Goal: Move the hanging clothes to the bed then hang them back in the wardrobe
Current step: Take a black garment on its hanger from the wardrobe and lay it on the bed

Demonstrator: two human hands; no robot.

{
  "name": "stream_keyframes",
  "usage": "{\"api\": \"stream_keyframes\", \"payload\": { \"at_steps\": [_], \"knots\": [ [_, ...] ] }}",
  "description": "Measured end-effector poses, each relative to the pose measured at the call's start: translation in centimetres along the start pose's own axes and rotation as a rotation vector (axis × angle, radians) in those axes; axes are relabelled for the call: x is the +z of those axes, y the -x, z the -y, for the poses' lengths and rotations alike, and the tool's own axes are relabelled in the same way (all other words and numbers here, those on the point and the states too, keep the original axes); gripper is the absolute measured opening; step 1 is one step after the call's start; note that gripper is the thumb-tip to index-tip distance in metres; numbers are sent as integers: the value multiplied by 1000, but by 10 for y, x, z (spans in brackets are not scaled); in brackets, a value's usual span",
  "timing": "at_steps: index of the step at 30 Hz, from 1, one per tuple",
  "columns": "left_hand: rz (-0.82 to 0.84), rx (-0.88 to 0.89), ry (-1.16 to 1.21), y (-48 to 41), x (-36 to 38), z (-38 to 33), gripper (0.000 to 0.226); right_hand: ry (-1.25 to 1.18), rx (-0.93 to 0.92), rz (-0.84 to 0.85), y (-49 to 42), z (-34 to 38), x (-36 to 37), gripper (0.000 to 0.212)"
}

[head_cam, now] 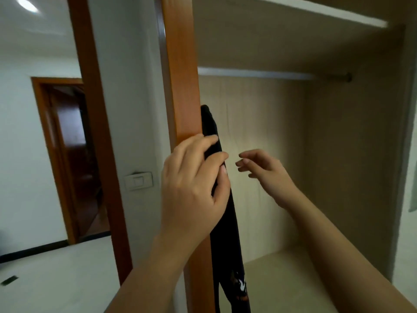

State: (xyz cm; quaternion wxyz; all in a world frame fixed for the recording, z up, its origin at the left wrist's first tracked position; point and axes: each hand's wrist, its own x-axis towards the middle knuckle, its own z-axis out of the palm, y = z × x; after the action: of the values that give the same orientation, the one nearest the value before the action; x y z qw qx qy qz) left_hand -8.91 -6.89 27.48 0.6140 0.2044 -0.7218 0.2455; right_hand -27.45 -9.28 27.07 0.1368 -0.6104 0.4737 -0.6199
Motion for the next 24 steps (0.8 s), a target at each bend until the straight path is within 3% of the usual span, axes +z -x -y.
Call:
{"api": "stream_keyframes", "payload": {
  "at_steps": [8, 15, 20, 24],
  "knots": [
    [34, -120, -194, -17, 11, 25, 43, -62, -103, -91, -93, 10, 34, 11],
    [41, -131, -139, -15, 21, 33, 57, -143, 39, 26, -136, 6, 49, 18],
    [6, -131, -130, -14, 25, 33, 57, -94, 61, 14, -159, 4, 37, 6],
    [-16, -118, -124, -12, 27, 34, 55, -17, 95, -28, -174, 6, 30, 14]
  ]
}}
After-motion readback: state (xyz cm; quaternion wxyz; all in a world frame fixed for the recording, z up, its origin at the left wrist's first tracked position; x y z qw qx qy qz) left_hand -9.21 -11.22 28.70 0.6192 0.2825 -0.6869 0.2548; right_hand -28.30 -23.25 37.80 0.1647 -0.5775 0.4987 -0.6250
